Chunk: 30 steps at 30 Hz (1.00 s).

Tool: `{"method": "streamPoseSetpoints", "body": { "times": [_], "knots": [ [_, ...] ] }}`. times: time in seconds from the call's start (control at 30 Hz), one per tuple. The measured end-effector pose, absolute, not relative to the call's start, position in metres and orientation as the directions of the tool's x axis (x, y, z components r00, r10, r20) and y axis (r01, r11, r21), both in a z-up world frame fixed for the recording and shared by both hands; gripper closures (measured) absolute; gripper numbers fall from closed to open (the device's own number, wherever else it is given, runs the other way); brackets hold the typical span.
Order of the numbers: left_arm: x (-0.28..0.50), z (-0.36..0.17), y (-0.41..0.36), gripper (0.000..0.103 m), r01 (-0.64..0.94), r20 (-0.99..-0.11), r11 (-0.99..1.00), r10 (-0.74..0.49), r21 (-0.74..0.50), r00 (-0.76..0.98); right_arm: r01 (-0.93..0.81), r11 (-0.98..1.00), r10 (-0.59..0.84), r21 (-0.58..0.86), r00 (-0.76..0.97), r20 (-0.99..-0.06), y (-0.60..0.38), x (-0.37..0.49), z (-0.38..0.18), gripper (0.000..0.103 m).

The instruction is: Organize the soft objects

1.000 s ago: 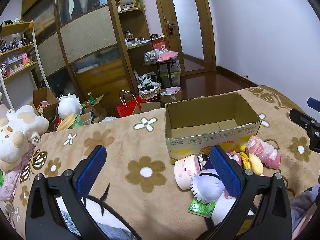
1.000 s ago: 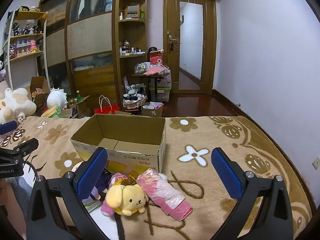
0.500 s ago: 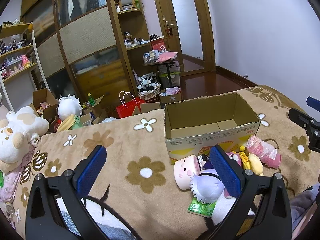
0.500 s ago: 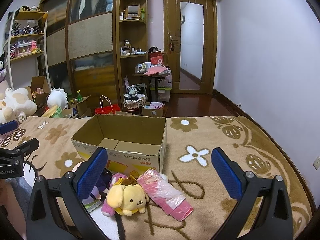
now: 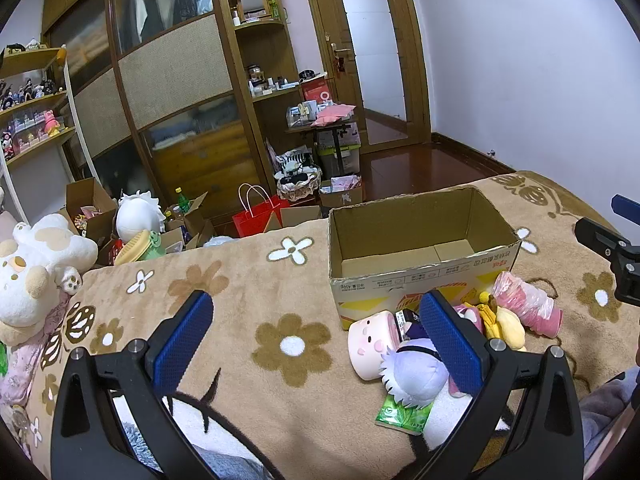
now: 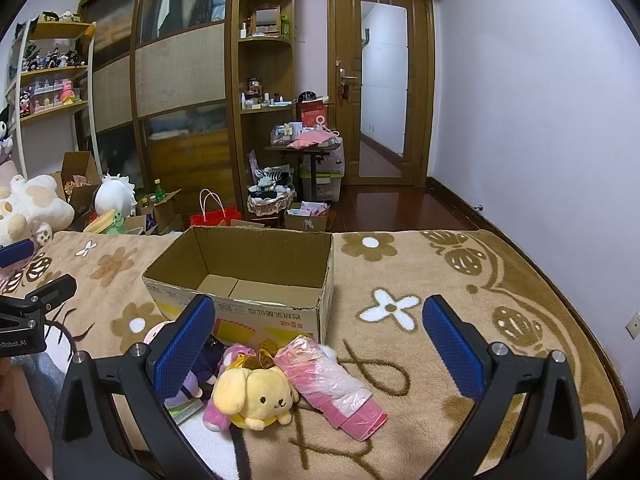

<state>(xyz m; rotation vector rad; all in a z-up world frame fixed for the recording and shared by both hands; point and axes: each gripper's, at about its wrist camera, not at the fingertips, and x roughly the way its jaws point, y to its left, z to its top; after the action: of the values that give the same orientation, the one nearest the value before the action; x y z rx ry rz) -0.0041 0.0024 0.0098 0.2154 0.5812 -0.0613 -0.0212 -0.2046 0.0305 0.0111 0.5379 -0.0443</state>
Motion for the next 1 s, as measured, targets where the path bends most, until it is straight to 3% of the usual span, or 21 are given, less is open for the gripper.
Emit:
{"method": "streamPoseSetpoints", "body": {
  "times": [1.0],
  "knots": [
    [-0.0047,0.0111,0.0017,0.001,0.117,-0.549,0.976,0.005,0.186,0.836,0.038,0.999,-0.037,-0.008,0.859,-0.511,-0.1984,-0.0155,0.0233,0.0]
  ]
}}
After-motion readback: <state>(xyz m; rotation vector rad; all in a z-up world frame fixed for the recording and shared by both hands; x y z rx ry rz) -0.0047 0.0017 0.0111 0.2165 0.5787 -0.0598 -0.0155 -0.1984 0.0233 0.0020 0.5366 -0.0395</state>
